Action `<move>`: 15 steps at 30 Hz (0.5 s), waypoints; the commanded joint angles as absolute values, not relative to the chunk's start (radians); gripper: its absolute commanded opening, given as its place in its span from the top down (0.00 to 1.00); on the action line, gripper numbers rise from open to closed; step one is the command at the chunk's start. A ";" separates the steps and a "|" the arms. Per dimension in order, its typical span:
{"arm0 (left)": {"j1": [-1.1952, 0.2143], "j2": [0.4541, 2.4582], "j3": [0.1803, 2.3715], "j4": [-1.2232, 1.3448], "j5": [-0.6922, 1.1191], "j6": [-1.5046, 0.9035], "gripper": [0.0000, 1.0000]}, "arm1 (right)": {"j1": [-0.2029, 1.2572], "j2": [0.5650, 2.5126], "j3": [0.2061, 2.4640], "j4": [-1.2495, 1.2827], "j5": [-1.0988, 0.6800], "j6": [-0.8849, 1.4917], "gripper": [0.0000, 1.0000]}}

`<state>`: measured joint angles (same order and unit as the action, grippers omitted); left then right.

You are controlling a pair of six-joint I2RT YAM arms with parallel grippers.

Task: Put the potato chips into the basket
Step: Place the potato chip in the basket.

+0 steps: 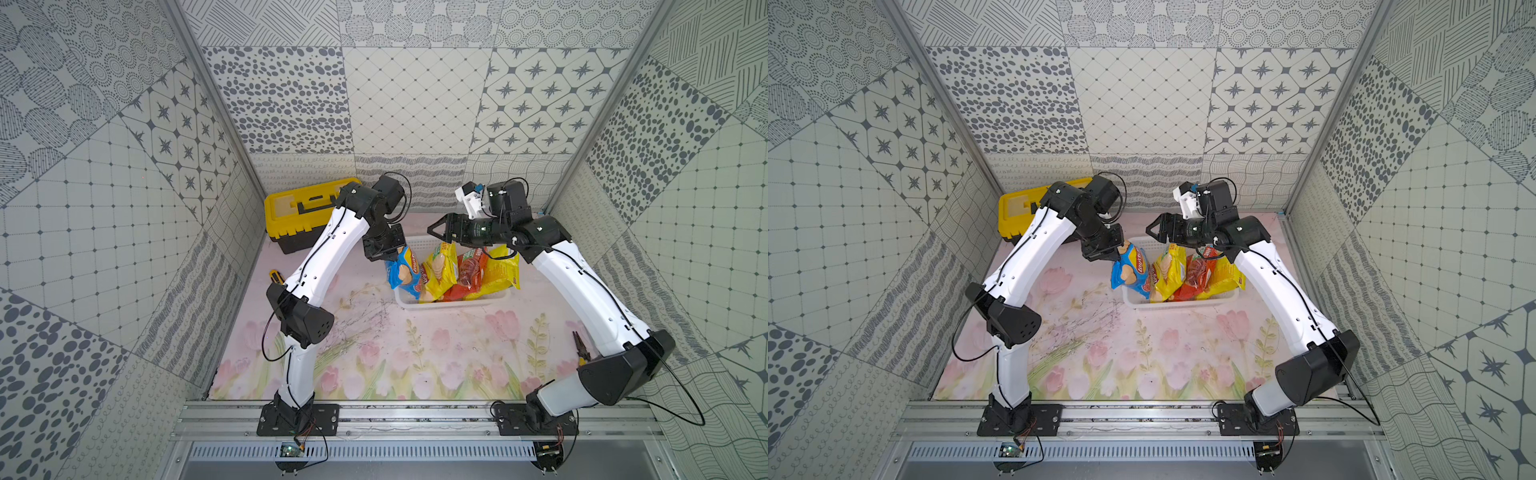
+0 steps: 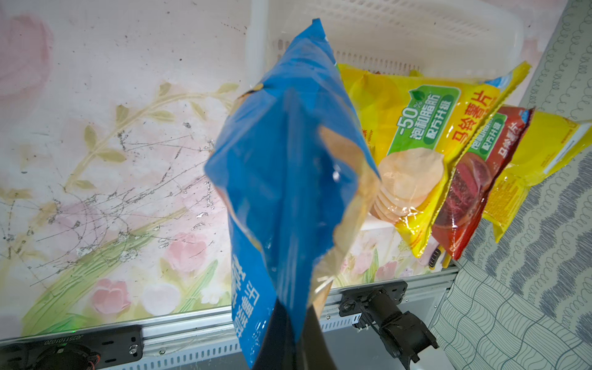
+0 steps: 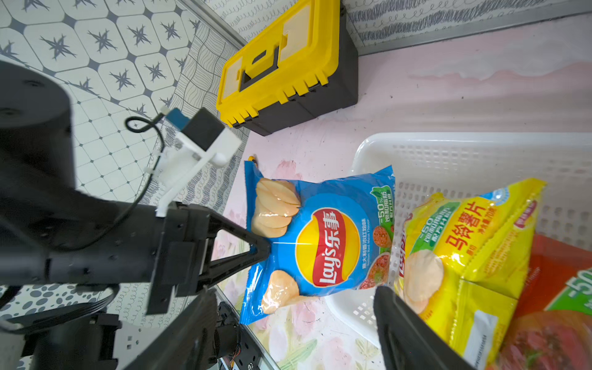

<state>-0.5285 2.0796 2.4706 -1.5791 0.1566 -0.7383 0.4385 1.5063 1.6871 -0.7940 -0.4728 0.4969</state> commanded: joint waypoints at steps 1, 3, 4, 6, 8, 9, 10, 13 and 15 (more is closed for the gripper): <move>-0.509 2.191 2.587 -1.681 0.218 -0.694 1.00 | 0.411 1.457 1.667 -0.753 -0.503 0.499 0.19; -0.510 2.226 2.609 -1.686 0.227 -0.689 1.00 | 0.389 1.438 1.651 -0.747 -0.518 0.507 0.19; -0.510 2.239 2.615 -1.686 0.227 -0.688 1.00 | 0.379 1.426 1.646 -0.747 -0.522 0.508 0.19; -0.509 2.260 2.618 -1.679 0.234 -0.687 1.00 | 0.362 1.409 1.634 -0.747 -0.526 0.508 0.18; -0.509 2.274 2.623 -1.664 0.246 -0.687 1.00 | 0.346 1.395 1.624 -0.745 -0.534 0.510 0.18; -0.509 2.282 2.624 -1.654 0.257 -0.691 1.00 | 0.339 1.391 1.618 -0.742 -0.538 0.513 0.18; -0.509 2.288 2.625 -1.641 0.268 -0.695 1.00 | 0.331 1.387 1.613 -0.741 -0.546 0.515 0.18; -0.512 2.304 2.625 -1.603 0.301 -0.712 1.00 | 0.314 1.378 1.595 -0.739 -0.557 0.518 0.18; -0.516 2.315 2.623 -1.562 0.330 -0.725 1.00 | 0.305 1.371 1.579 -0.738 -0.564 0.519 0.18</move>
<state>-0.5224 2.2929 2.6110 -1.5818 0.2432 -0.7216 0.3138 1.3937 1.5970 -0.7799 -0.5392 0.5159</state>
